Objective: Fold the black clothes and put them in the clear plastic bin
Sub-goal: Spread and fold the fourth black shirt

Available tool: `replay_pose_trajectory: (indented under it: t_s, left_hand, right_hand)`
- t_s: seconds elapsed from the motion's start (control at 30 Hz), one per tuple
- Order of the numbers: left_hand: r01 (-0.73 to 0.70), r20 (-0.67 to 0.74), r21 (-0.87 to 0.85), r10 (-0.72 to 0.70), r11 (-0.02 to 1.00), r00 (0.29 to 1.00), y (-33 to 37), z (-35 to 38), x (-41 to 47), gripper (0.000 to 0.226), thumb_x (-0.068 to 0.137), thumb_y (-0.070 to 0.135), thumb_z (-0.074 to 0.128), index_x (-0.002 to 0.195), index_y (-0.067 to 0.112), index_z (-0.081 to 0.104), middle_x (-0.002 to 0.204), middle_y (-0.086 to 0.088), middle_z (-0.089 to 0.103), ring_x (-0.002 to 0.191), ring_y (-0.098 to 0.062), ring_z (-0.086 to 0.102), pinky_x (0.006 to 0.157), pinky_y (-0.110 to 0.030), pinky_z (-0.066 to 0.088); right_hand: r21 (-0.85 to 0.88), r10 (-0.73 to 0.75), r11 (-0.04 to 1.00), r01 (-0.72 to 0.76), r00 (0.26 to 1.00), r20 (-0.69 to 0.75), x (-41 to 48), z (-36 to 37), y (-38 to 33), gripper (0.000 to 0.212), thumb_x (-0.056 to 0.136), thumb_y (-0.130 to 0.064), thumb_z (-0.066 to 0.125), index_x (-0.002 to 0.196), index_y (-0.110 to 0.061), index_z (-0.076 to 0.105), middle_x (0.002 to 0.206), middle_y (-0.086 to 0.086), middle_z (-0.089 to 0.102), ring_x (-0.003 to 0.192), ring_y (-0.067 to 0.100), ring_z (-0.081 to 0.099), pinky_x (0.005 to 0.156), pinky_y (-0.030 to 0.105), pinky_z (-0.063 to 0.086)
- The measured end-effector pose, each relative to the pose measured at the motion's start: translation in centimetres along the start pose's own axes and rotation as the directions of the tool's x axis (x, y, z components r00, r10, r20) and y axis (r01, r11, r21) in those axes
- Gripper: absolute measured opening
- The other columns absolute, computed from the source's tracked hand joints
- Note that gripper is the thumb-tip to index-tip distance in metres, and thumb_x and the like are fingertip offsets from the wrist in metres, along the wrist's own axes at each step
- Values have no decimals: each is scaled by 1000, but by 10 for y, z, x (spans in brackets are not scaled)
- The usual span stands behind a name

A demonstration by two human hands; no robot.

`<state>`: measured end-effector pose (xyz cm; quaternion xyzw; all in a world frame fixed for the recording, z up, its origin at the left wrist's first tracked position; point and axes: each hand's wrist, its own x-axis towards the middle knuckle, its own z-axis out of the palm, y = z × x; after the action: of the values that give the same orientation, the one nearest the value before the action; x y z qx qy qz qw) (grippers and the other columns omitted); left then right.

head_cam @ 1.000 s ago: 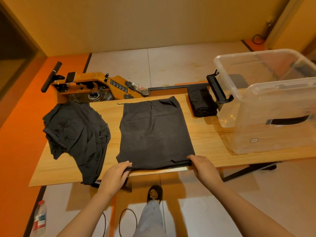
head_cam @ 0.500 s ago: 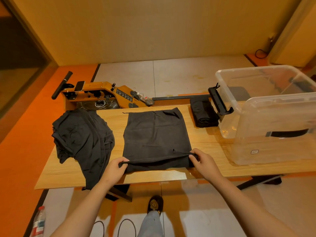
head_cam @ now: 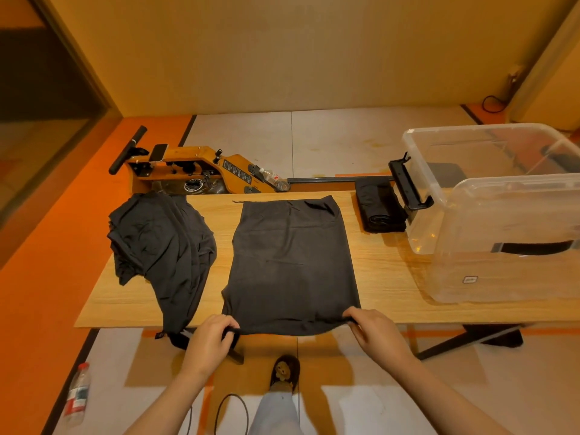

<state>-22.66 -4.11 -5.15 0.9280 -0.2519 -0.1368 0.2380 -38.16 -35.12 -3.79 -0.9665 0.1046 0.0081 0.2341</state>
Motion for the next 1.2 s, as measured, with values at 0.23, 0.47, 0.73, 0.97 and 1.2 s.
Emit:
replay_pose_trajectory:
  t_s: [0.23,0.47,0.73,0.97,1.2]
  left_hand:
    - [-21,-150,104,36,994,988,-9,8,-6,35,79,8,75,106,23,61,110,4,61,108,-16,57,93,-34,51]
    - [-166,76,498,147,851,986,-16,23,14,107,49,6,93,144,14,44,148,-12,44,137,-30,42,108,-39,32]
    - [-218,70,463,210,859,975,-19,21,16,82,50,-8,87,126,14,64,133,-8,60,123,-25,58,103,-38,37]
    - [-14,60,68,10,998,998,2,-26,15,29,96,8,52,113,31,58,100,7,67,95,-15,64,73,-18,47]
    - [91,-63,-361,-121,928,991,35,-94,29,23,95,4,54,86,20,68,82,-2,68,73,-20,61,65,-31,48]
  right_hand:
    - [-63,62,996,-62,998,-4,-15,11,9,20,97,-21,51,114,-24,62,104,-5,68,100,14,59,77,23,44]
    - [-54,74,996,-75,997,-22,-18,16,9,20,93,-16,58,112,-22,64,111,-3,67,104,16,61,83,23,46]
    - [30,155,988,-154,985,-71,-17,8,4,22,97,-18,53,116,-22,61,112,-3,66,105,15,59,83,23,46]
    - [222,180,965,-140,968,-173,-4,-13,-12,19,95,-15,55,112,-22,61,106,-6,67,100,11,60,81,25,49]
    - [598,225,801,-36,944,-243,29,-74,-44,19,93,-5,57,88,-23,59,86,-9,63,85,1,60,75,22,50]
